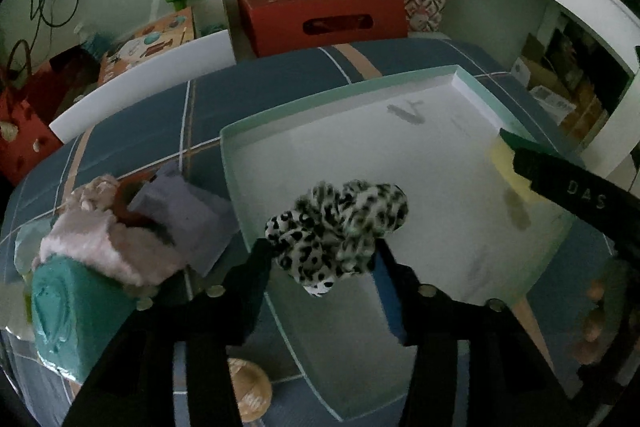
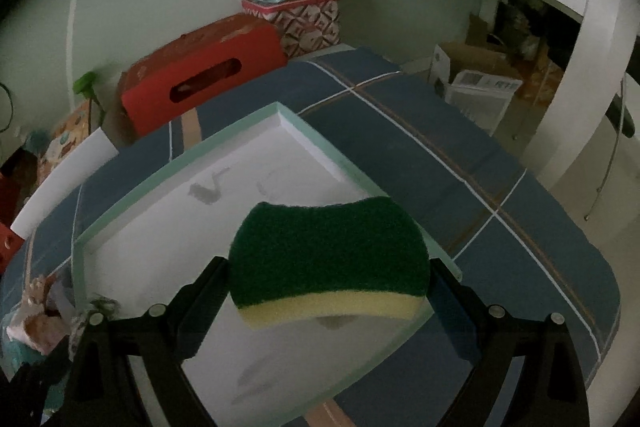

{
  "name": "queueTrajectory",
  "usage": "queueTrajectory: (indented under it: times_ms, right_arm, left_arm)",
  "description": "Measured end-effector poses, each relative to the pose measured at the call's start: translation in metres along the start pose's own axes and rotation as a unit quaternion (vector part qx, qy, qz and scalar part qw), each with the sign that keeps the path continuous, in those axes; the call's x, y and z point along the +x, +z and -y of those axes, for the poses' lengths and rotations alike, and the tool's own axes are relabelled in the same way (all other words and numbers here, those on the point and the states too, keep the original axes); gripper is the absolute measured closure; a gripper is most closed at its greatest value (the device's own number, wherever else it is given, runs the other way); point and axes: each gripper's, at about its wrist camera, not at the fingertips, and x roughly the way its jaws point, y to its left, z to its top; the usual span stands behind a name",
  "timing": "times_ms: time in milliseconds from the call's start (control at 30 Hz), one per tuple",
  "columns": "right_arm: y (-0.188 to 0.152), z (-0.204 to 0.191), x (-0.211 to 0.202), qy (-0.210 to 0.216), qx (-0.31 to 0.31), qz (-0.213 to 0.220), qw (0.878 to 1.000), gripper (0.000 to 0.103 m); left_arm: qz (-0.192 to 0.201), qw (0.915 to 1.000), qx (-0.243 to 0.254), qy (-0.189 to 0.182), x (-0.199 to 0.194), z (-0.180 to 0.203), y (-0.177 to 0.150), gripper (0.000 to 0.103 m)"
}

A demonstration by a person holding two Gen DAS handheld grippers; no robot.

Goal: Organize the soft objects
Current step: 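Open the right tool to drop the sponge while the left tool releases the scrunchie into the tray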

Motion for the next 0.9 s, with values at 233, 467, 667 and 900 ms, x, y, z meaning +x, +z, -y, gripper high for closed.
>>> queueTrajectory:
  times_ms: [233,467,667,900]
  right_arm:
    - [0.003,0.003,-0.007,0.019,0.016,0.014,1.0,0.0]
    - [0.005,0.004,-0.022,0.023,0.02,0.025,0.999,0.0]
    - [0.004,-0.003,-0.036,0.033,0.001,0.003,0.999,0.0]
    - [-0.005,-0.018,-0.05,0.047,-0.029,-0.014,0.998,0.0]
  left_arm:
    - [0.005,0.9999,-0.014,-0.008,0.0,-0.001,-0.003,0.014]
    - [0.008,0.9993,-0.035,-0.014,-0.011,-0.009,-0.005,0.01]
    - [0.028,0.9968,-0.074,-0.013,-0.046,-0.039,-0.009,0.009]
    - [0.069,0.987,-0.142,0.032,-0.095,-0.101,-0.022,0.009]
